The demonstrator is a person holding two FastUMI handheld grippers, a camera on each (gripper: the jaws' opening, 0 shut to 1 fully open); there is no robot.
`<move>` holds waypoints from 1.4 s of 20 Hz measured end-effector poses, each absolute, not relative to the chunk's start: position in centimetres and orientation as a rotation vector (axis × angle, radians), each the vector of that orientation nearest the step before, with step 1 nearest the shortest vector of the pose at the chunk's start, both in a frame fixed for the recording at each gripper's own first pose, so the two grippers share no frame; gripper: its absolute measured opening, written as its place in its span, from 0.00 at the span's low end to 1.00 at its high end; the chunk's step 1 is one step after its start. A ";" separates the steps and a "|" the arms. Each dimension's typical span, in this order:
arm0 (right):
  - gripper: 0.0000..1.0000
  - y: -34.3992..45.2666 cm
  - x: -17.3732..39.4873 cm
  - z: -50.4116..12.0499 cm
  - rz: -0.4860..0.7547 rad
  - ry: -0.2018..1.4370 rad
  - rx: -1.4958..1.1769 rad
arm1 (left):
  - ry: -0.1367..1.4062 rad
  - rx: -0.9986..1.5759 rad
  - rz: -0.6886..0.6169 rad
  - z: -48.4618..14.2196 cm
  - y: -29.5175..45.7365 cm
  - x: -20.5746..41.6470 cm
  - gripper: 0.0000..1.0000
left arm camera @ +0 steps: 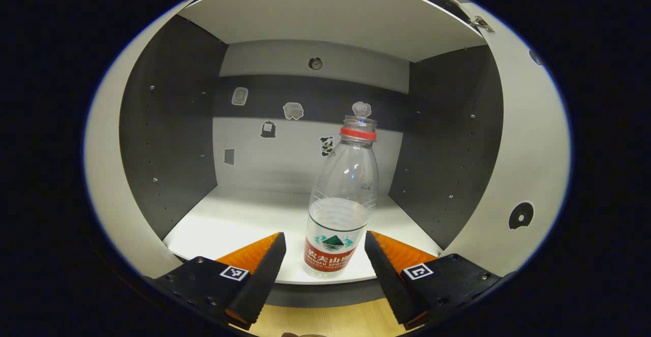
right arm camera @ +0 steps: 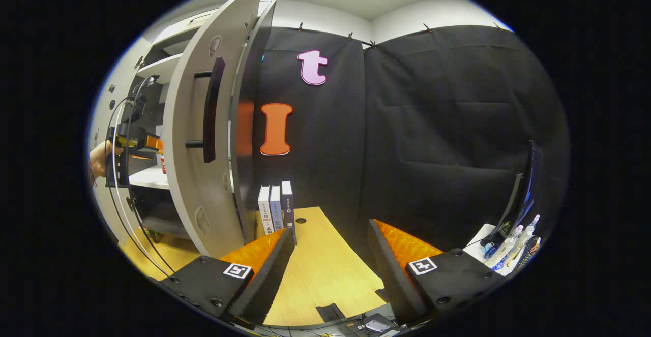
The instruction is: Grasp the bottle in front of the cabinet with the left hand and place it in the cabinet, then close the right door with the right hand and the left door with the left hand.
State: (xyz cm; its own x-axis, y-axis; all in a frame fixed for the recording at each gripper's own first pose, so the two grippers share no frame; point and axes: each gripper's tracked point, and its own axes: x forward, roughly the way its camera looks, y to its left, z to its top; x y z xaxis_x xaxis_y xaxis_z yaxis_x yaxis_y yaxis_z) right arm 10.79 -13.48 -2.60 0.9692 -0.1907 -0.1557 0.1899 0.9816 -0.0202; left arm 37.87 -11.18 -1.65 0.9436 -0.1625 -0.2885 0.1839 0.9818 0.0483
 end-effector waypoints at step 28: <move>0.96 -2.6 14.1 0.4 0.048 0.120 0.018 | 0.064 0.050 0.029 9.7 9.2 5.9 0.95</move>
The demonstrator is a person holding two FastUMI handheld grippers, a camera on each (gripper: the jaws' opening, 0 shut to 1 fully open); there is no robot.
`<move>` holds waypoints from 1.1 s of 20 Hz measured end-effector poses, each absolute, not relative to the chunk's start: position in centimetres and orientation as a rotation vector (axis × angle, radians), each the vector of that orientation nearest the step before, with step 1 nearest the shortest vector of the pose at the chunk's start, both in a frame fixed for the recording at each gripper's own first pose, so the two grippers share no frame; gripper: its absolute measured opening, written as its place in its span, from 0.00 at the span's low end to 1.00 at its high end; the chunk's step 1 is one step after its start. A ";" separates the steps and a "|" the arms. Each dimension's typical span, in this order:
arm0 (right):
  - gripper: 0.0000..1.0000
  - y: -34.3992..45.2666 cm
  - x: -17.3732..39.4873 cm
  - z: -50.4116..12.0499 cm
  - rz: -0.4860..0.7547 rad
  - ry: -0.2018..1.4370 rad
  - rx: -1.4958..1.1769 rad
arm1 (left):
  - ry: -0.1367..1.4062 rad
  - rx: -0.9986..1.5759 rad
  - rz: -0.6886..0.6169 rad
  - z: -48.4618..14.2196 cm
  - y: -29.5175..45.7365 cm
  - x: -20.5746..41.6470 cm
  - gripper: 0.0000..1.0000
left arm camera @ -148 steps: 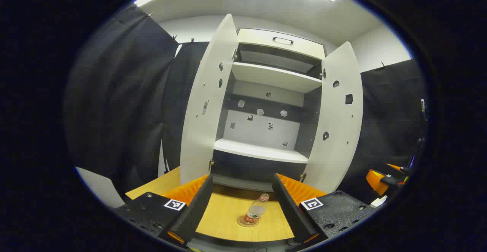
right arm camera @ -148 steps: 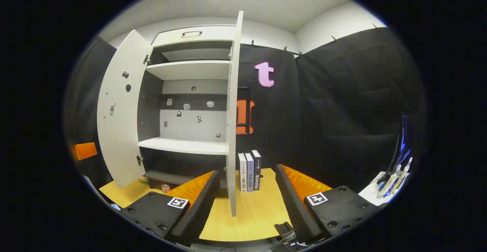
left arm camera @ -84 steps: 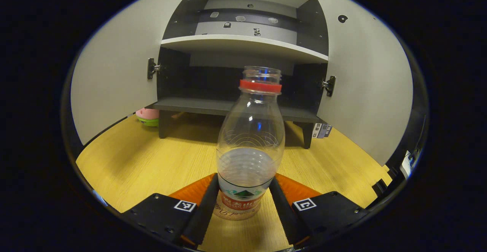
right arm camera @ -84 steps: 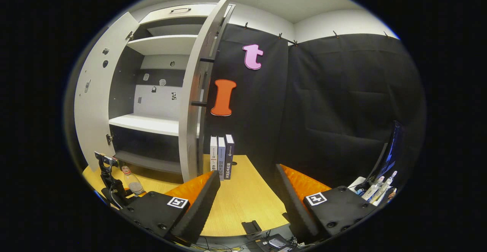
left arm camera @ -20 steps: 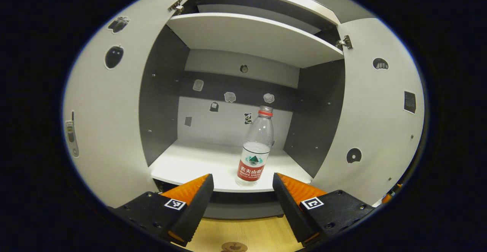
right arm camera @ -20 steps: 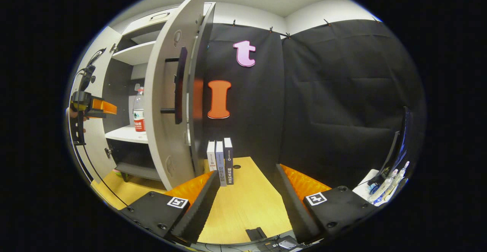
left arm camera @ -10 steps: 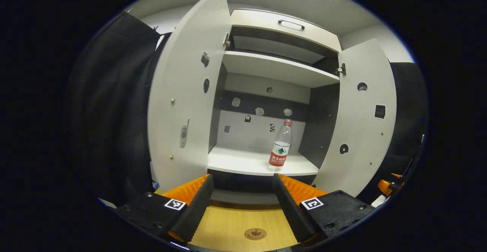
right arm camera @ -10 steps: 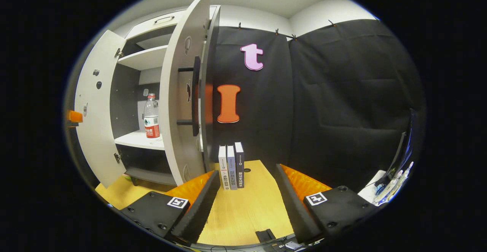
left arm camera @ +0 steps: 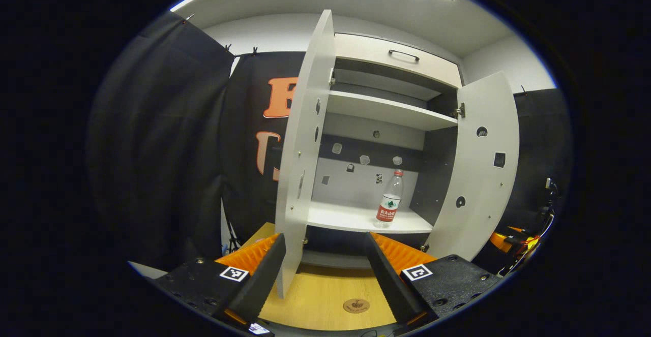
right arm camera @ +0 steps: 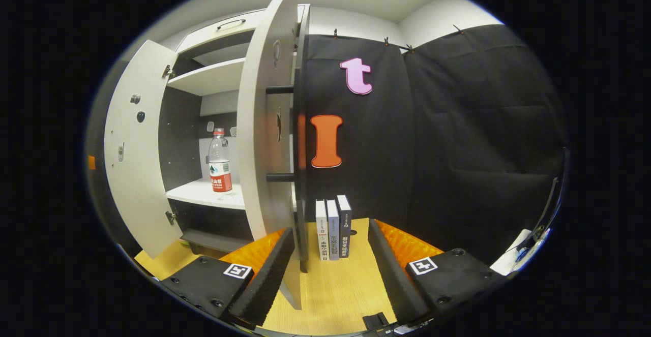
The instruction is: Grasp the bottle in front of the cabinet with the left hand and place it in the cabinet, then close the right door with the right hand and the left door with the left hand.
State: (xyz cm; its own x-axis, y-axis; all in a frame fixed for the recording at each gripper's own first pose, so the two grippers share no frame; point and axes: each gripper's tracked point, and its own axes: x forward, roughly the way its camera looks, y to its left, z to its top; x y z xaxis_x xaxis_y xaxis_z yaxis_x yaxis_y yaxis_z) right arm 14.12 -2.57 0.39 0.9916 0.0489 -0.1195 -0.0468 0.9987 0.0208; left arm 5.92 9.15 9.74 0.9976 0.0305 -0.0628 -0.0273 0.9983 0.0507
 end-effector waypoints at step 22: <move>0.94 4.3 13.9 0.1 0.171 0.123 0.028 | -0.004 0.037 0.054 11.8 11.1 4.7 0.94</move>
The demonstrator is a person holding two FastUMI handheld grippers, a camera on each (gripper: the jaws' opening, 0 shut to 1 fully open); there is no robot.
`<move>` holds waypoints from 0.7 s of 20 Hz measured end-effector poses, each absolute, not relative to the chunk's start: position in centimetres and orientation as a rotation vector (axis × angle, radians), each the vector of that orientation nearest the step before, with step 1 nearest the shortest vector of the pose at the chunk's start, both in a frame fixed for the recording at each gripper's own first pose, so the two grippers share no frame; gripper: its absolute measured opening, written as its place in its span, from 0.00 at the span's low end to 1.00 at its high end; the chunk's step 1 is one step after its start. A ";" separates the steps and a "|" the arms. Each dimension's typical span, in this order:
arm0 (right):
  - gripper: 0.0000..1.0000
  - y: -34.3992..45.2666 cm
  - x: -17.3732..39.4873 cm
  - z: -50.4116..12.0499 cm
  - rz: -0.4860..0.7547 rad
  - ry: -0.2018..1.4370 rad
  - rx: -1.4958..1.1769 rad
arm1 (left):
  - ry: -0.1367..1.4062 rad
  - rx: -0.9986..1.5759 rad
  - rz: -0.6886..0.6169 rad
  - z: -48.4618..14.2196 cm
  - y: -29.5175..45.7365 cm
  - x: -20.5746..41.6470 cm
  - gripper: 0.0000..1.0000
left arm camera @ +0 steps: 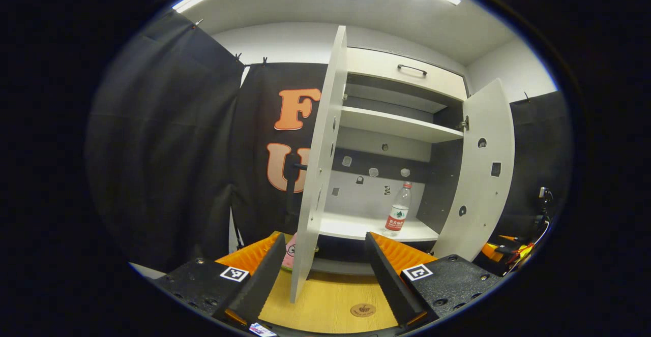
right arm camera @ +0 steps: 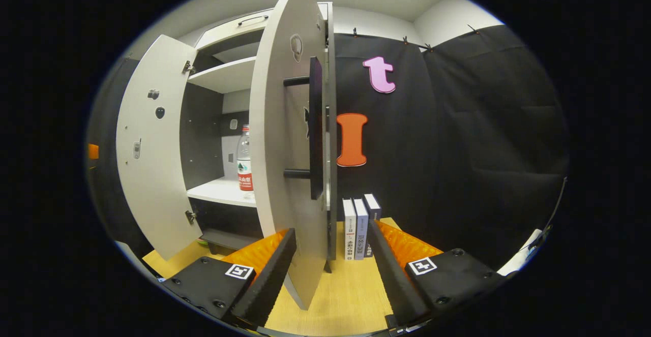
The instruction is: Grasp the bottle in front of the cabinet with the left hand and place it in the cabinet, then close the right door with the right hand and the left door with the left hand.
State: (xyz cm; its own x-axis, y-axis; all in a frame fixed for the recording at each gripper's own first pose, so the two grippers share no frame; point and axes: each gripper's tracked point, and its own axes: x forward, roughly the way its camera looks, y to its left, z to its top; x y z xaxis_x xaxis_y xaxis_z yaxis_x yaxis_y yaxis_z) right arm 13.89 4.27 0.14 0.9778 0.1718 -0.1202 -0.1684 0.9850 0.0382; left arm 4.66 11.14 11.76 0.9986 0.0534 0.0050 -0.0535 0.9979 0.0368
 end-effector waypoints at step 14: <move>0.94 9.1 18.7 -0.1 0.252 0.129 -0.002 | 0.011 0.036 0.106 11.3 14.2 5.4 0.95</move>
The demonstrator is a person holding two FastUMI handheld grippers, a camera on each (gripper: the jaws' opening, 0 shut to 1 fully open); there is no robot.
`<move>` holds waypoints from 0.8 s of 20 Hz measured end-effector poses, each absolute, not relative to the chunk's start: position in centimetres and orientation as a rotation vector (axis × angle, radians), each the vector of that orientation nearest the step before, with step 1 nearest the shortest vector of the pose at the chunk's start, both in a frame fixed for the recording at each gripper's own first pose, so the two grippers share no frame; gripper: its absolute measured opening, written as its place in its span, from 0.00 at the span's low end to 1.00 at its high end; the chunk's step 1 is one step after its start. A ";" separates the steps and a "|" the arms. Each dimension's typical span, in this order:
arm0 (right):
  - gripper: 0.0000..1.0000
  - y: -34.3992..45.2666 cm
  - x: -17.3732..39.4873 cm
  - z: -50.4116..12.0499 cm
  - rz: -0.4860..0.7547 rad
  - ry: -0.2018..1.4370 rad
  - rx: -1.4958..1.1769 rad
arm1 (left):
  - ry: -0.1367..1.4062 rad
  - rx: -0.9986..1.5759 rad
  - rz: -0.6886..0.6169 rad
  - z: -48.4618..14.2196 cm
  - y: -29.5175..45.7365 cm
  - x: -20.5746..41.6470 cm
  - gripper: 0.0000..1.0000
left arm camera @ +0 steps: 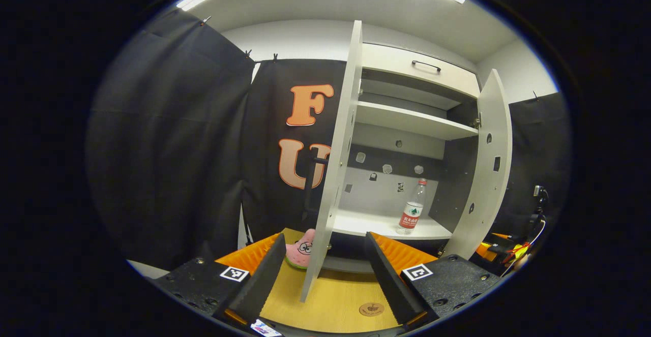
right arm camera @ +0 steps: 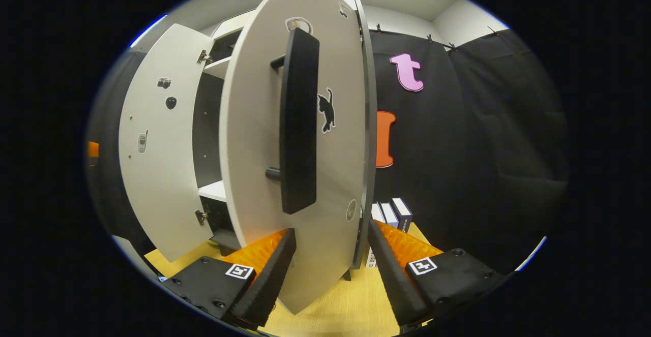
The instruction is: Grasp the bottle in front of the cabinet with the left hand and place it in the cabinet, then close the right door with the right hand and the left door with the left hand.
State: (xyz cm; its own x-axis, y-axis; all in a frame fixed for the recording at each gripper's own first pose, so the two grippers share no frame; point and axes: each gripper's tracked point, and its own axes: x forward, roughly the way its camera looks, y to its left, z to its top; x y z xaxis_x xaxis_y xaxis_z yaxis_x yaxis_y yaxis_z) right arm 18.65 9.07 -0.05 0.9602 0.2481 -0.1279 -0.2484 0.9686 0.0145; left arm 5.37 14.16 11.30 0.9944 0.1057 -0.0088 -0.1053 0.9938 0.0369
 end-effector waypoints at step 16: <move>0.95 12.5 23.4 0.1 0.294 0.137 0.042 | 0.026 0.019 0.162 10.1 17.1 8.5 0.94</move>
State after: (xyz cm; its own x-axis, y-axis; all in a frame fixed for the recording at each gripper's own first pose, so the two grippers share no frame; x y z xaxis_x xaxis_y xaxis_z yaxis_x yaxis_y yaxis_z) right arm 23.44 12.53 0.13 0.9480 0.2912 -0.1281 -0.2855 0.9564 0.0615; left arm 8.46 17.12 10.12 0.9866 0.1612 -0.0246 -0.1607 0.9868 0.0212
